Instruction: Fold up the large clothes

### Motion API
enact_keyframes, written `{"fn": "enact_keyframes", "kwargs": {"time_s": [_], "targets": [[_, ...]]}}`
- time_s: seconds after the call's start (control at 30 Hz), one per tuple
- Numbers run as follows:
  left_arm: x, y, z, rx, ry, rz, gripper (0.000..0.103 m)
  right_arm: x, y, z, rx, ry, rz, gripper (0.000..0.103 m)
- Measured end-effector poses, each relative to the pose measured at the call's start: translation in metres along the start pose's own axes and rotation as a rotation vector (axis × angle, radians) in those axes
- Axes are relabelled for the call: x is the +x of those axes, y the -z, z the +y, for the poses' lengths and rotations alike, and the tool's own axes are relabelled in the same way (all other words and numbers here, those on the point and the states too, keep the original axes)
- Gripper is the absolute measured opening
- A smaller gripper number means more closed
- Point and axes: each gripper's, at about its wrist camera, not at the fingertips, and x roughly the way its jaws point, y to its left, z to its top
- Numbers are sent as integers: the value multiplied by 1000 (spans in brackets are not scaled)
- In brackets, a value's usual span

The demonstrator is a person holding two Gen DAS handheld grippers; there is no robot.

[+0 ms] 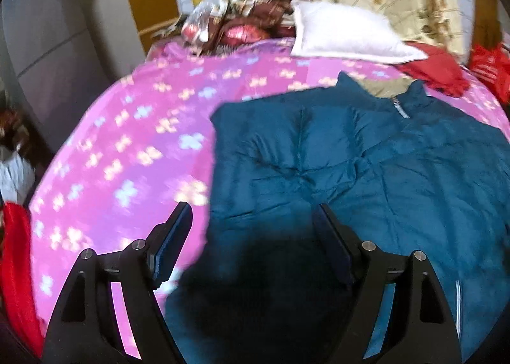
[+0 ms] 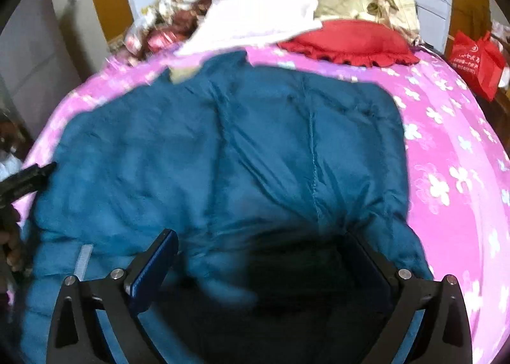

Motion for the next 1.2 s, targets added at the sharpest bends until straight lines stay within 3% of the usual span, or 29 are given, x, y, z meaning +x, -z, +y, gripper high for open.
{"fn": "enact_keyframes", "kwargs": {"time_s": [0.1,0.2,0.3,0.43,0.63,0.73,0.83,0.87,0.97,1.03,1.2], "targets": [[-30,16,31,19,34,1,79,-29,18,-1,-22,5,20,103],[-47,49,58,49,31,64,79,-44,48,1,-24,9,102,103],[-69,93,79,78,40,92,79,-64,89,6,-4,-51,160,103],[-88,148,94,94,73,161,79,-85,141,16,-45,-52,252,103],[-113,204,124,43,139,199,79,-114,184,17,-62,-54,242,103],[-116,216,136,4,146,208,79,-135,199,4,-17,-37,186,103],[-110,229,147,-46,183,240,81,-142,222,-16,40,-36,183,103],[-111,229,149,-51,180,216,82,-144,228,-22,61,-46,184,103],[-108,230,147,-47,153,216,89,-156,245,-32,111,-104,132,103],[-104,230,145,-48,131,211,102,-166,252,-33,127,-135,104,103],[-102,229,157,-111,146,217,102,-184,271,-27,149,-272,50,103]]}}
